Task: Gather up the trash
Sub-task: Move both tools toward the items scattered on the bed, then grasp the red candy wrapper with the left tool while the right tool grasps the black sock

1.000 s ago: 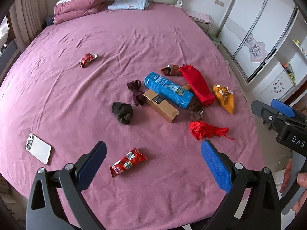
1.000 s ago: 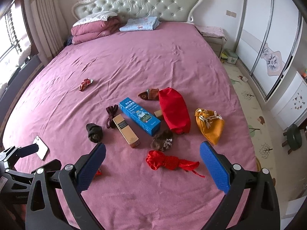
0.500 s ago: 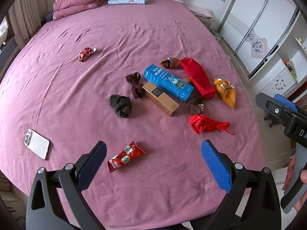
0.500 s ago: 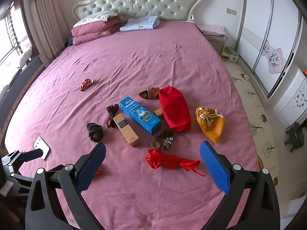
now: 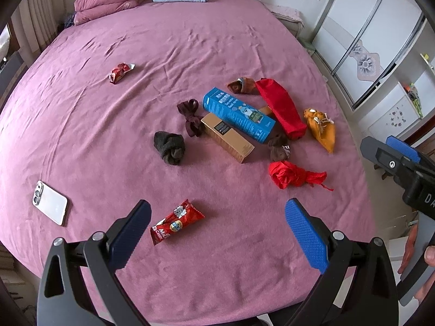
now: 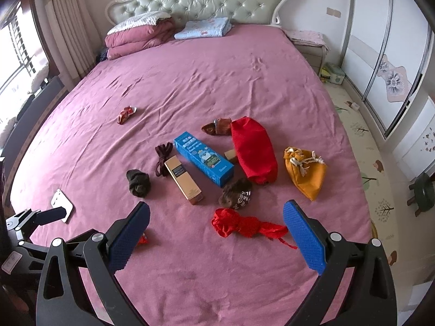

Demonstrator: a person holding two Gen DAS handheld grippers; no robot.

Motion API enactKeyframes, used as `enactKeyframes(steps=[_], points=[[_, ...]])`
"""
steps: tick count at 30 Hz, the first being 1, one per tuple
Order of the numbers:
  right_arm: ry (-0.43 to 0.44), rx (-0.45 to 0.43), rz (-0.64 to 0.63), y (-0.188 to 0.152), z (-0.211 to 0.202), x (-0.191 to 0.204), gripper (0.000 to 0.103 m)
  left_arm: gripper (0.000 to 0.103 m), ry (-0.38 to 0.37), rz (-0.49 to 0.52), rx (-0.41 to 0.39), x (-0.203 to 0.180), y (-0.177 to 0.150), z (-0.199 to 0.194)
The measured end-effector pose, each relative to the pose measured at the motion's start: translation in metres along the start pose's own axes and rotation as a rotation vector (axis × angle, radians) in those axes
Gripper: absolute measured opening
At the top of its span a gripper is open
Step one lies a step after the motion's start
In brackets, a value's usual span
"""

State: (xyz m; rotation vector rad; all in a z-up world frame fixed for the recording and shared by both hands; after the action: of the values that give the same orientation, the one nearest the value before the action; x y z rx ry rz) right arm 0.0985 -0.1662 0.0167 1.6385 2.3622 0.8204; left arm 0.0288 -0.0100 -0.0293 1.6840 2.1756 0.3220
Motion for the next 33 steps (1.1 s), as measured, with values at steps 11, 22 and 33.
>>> enactKeyframes(steps=[11, 22, 33], points=[[0.049, 0.066, -0.028, -0.002, 0.027, 0.012, 0.094, 0.099, -0.008, -0.068, 0.079, 0.016, -0.011, 0.025], [0.074, 0.15, -0.082, -0.007, 0.067, 0.023, 0.094, 0.098, 0.0, -0.213, 0.171, 0.047, -0.025, 0.064], [0.118, 0.224, -0.156, -0.014, 0.109, 0.04, 0.094, 0.098, 0.045, -0.273, 0.244, 0.068, -0.041, 0.114]])
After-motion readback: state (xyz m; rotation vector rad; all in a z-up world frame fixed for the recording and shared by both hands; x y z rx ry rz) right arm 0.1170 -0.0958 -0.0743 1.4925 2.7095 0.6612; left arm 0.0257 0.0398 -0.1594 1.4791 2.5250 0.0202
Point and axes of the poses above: each gripper's, at about its wrist camera, not at the fingertips, and z roughly the way its jaws point, x to its left, y to its top, the point moved 3 cm from there along z, roughly the way its jaws point, and after that the axes turned 1 degree about -y, right-handed, at the moved point
